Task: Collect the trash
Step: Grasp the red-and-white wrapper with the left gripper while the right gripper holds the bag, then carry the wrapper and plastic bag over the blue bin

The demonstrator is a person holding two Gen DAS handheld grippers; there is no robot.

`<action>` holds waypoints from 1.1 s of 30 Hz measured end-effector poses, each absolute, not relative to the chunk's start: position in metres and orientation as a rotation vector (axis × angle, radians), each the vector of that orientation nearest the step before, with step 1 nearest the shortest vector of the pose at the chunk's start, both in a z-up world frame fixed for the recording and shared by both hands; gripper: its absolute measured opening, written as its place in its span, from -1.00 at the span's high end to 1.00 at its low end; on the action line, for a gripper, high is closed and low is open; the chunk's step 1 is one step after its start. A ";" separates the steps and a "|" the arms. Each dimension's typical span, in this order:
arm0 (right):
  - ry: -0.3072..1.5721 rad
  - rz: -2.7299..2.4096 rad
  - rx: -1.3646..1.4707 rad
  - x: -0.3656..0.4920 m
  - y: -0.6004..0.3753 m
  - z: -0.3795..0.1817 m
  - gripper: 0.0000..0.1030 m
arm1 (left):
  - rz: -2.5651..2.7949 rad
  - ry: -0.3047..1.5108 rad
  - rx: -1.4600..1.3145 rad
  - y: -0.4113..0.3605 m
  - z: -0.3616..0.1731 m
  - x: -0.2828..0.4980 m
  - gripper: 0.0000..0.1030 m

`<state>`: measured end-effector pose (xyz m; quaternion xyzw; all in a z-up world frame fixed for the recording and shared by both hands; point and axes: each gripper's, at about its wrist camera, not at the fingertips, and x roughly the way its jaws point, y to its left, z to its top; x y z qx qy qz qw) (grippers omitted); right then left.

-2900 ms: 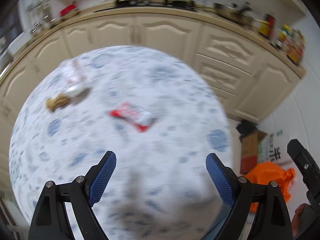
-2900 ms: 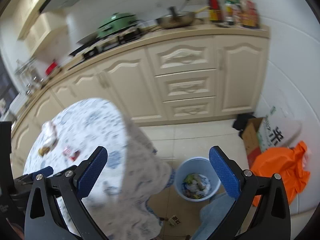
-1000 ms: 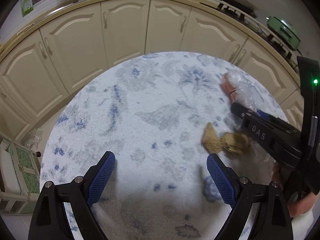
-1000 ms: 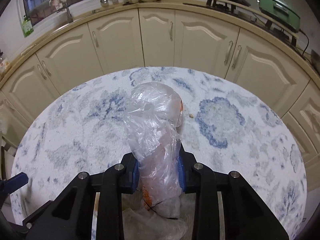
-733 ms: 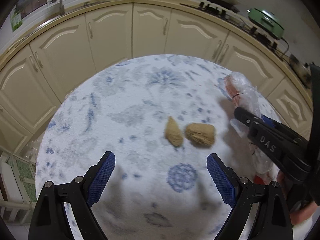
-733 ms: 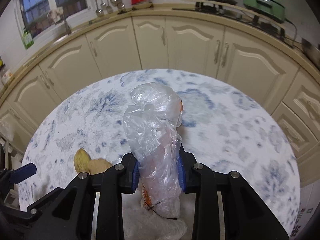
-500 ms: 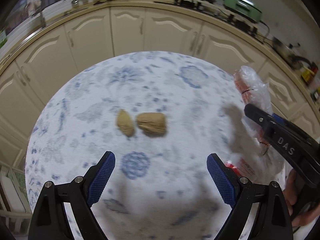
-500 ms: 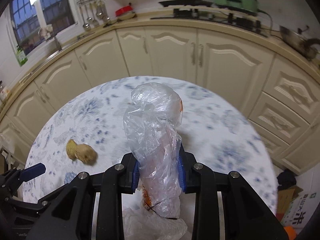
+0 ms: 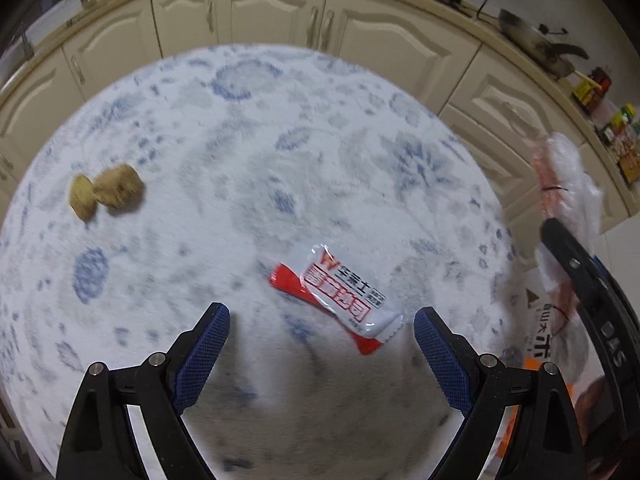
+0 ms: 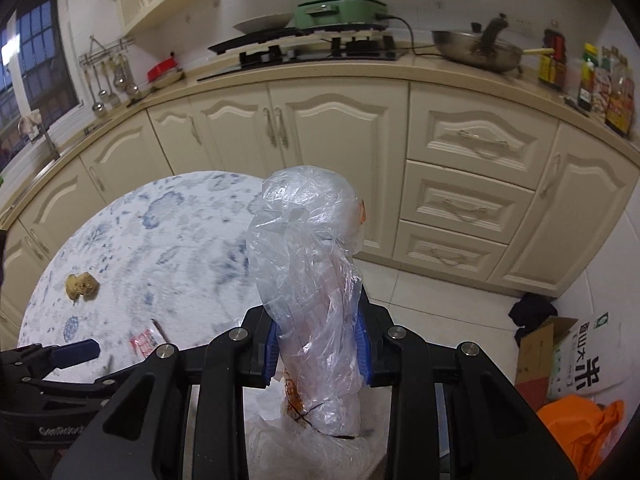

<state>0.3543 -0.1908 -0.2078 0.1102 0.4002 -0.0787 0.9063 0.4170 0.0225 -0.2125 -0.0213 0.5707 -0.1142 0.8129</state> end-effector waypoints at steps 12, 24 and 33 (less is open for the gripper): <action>0.870 -0.151 0.293 0.339 -0.224 -0.224 0.40 | -0.148 1.103 0.041 -0.017 -0.214 0.402 0.55; 0.872 -0.214 0.331 0.312 -0.257 -0.228 0.40 | -0.253 1.083 0.123 -0.067 -0.202 0.382 0.55; 0.885 -0.272 0.355 0.279 -0.291 -0.237 0.40 | -0.313 1.048 0.150 -0.109 -0.191 0.360 0.55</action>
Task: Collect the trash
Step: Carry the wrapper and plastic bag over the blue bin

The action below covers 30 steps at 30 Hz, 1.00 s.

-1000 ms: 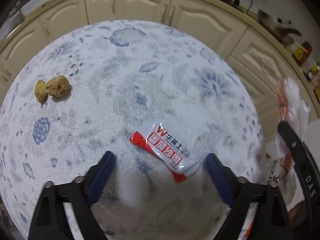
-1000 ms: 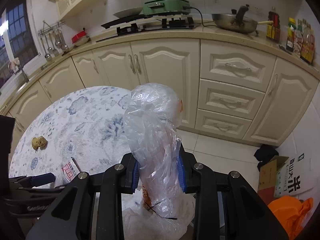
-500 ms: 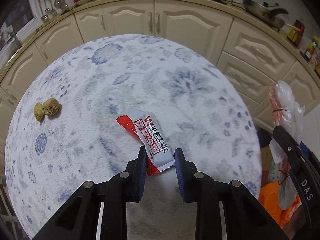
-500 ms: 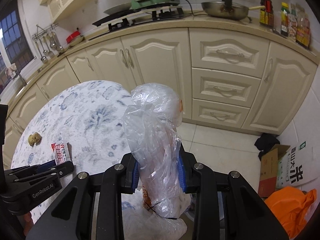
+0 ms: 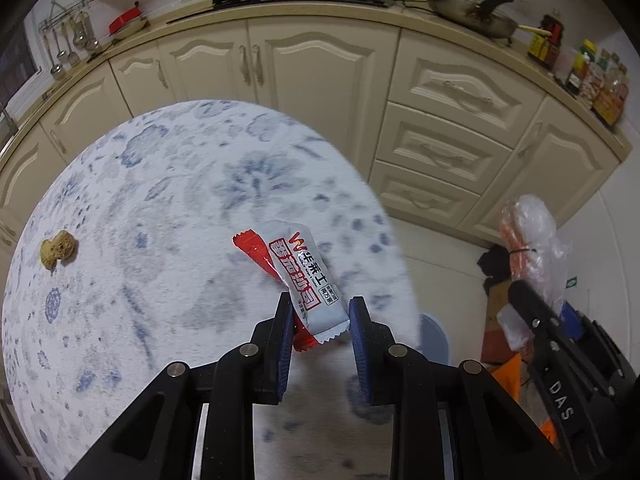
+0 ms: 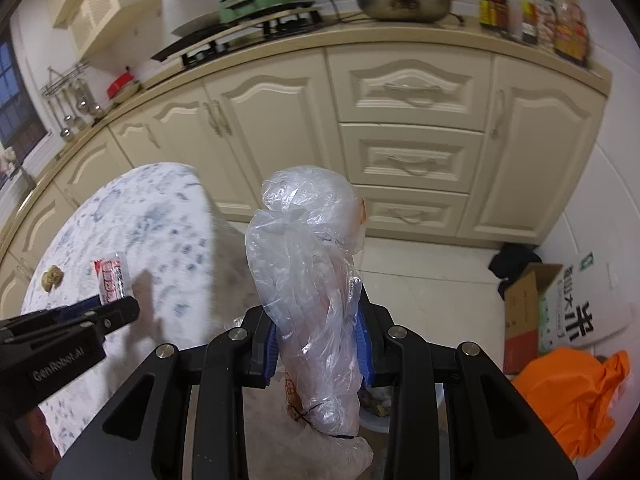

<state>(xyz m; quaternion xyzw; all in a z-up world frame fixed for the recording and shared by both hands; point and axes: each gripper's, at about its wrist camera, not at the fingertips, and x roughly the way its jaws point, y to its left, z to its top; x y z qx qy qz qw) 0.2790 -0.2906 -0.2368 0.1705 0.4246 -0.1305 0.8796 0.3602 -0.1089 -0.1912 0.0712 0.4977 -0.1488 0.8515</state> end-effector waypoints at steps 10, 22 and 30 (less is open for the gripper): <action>0.947 -0.374 0.446 0.237 -0.341 -0.265 0.40 | -0.408 1.076 0.240 -0.175 -0.207 0.334 0.55; 1.011 -0.459 0.509 0.198 -0.387 -0.293 0.39 | -0.522 1.185 0.335 -0.247 -0.245 0.322 0.50; 1.049 -0.490 0.533 0.187 -0.400 -0.302 0.39 | -0.553 1.194 0.387 -0.266 -0.257 0.330 -0.14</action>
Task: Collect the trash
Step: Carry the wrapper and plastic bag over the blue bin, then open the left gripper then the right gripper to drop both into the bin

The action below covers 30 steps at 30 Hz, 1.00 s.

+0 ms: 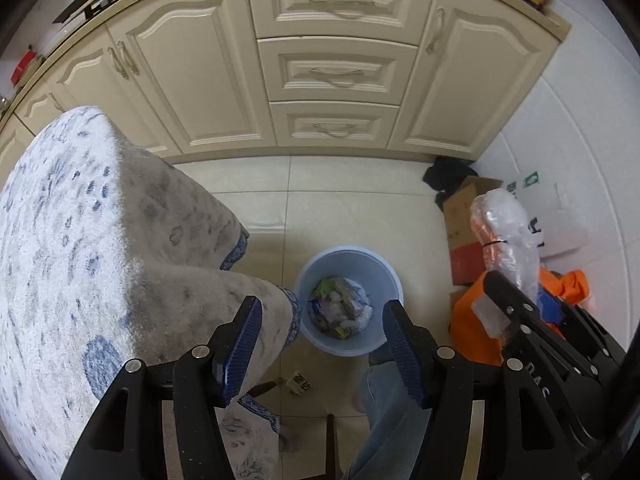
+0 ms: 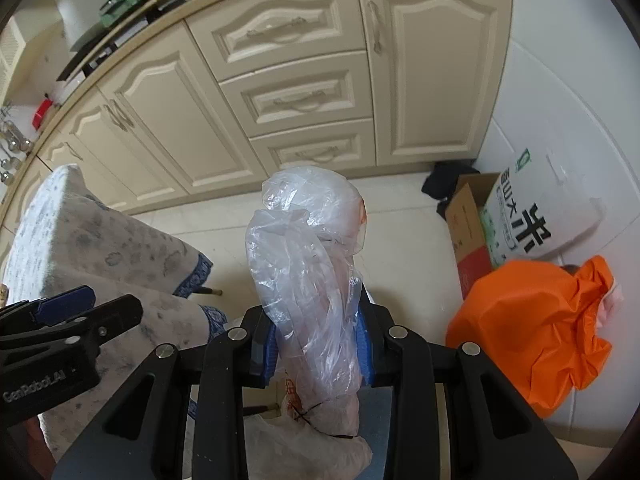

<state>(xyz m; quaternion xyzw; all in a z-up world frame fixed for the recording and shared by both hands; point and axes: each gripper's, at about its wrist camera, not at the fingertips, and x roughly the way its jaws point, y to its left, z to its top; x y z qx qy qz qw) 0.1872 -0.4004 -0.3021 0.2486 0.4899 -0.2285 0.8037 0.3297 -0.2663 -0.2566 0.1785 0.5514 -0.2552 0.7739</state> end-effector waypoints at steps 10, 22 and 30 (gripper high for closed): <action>1.075 -0.452 0.518 0.203 -0.385 -0.306 0.39 | -0.553 1.143 0.416 -0.247 -0.250 0.316 -0.14; 0.974 -0.448 0.429 0.214 -0.359 -0.272 -0.41 | -0.530 1.137 0.379 -0.214 -0.239 0.315 -0.13; 0.933 -0.491 0.439 0.209 -0.364 -0.257 -0.71 | -0.551 1.145 0.365 -0.204 -0.232 0.315 -0.13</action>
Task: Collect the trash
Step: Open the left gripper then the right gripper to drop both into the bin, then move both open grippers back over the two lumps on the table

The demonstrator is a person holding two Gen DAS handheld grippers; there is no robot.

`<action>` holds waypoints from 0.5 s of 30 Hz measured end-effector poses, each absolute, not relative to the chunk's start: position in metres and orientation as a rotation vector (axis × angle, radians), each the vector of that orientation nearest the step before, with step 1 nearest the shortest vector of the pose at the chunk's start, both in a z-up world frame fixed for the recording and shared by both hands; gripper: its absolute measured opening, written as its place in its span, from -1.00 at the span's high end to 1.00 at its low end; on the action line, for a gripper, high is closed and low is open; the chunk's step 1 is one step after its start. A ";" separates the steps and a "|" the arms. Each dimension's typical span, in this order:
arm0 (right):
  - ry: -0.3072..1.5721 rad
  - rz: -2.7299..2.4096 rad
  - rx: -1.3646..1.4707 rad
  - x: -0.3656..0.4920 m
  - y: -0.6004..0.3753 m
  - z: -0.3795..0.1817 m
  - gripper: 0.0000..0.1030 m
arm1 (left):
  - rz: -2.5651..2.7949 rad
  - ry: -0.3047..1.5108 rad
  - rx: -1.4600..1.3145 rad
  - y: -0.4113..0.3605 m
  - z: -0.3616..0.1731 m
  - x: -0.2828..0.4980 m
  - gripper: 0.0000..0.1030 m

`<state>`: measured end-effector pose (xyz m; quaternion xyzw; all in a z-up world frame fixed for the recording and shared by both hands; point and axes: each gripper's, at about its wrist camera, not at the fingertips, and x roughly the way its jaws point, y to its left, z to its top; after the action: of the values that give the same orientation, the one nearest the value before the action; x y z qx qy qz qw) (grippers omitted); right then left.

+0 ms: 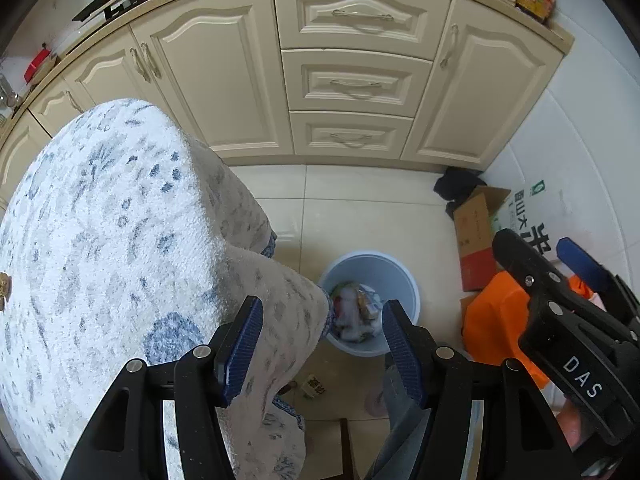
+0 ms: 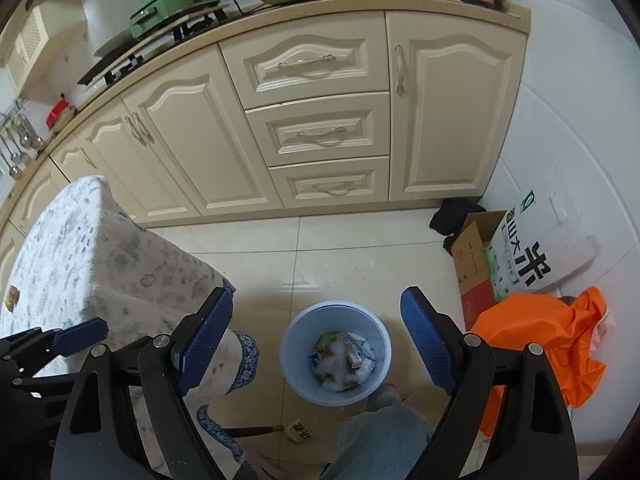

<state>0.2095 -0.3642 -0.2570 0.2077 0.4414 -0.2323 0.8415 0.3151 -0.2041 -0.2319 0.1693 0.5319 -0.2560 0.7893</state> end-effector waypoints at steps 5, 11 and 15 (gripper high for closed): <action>0.922 -0.521 0.397 0.205 -0.359 -0.248 -0.71 | -0.558 1.130 0.367 -0.210 -0.228 0.312 -0.13; 0.909 -0.535 0.394 0.199 -0.357 -0.239 -0.71 | -0.570 1.109 0.363 -0.206 -0.217 0.302 -0.13; 0.901 -0.543 0.387 0.195 -0.355 -0.233 -0.71 | -0.574 1.107 0.357 -0.199 -0.210 0.296 -0.13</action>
<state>0.1947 -0.3548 -0.2334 0.1835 0.4275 -0.2577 0.8469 0.2956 -0.1993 -0.2097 0.1663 0.5153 -0.2673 0.7971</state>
